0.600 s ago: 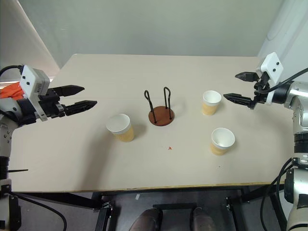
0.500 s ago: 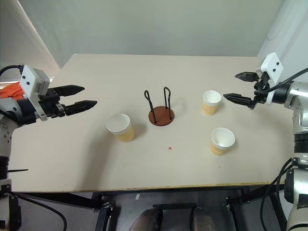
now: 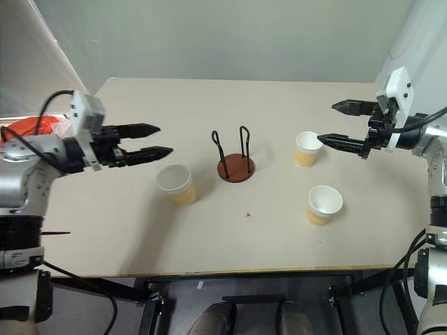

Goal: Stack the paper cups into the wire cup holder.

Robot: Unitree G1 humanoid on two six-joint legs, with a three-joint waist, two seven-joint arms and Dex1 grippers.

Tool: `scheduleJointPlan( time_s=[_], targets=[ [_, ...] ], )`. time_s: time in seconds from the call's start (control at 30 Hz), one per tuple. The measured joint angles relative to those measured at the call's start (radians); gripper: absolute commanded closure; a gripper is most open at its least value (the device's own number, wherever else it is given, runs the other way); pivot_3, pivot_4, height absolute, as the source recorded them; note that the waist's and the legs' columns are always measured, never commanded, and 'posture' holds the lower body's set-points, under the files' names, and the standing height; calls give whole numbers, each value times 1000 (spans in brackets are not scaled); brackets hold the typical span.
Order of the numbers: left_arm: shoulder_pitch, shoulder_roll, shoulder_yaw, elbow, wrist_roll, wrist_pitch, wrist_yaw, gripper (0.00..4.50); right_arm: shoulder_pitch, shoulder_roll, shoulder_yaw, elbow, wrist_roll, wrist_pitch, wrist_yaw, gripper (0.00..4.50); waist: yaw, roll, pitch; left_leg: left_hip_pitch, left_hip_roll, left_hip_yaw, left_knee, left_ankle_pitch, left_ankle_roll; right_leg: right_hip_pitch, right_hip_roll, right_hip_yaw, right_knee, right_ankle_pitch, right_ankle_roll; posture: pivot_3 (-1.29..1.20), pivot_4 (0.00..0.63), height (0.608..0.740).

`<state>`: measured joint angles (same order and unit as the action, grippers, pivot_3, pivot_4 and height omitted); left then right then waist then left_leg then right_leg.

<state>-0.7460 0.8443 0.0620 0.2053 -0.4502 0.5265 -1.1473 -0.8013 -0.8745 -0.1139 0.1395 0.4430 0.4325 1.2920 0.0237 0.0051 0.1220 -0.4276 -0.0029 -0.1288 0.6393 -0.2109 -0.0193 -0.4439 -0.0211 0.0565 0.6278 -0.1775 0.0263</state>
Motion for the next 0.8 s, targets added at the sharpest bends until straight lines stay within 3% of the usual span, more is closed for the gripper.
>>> scheduleJointPlan(
  time_s=[0.2, 0.73, 0.8],
  targets=[
    [-108, -111, -160, 205, 166, -141, -3, 740, 68, -26, -36, -183, 64, 95, -52, 0, -1, 0, 0, -2, 0, 0, 8, 0, 1, 2, 0, 1, 0, 3, 5, 0, 150, 740],
    [-359, -355, -200, 677, 344, -355, 49, 740, 177, -100, -114, -308, 89, 169, -182, 0, 3, 0, 0, -5, -1, 1, 10, 0, 4, 3, 0, 2, -4, 10, 21, 0, 150, 740],
    [-391, -373, -192, 714, 352, -380, 71, 1272, 184, -101, -115, -315, 94, 173, -192, 0, 4, 0, 0, -7, -1, 1, 11, 0, 5, 3, 0, 2, -7, 10, 22, 0, 150, 740]
  ],
)
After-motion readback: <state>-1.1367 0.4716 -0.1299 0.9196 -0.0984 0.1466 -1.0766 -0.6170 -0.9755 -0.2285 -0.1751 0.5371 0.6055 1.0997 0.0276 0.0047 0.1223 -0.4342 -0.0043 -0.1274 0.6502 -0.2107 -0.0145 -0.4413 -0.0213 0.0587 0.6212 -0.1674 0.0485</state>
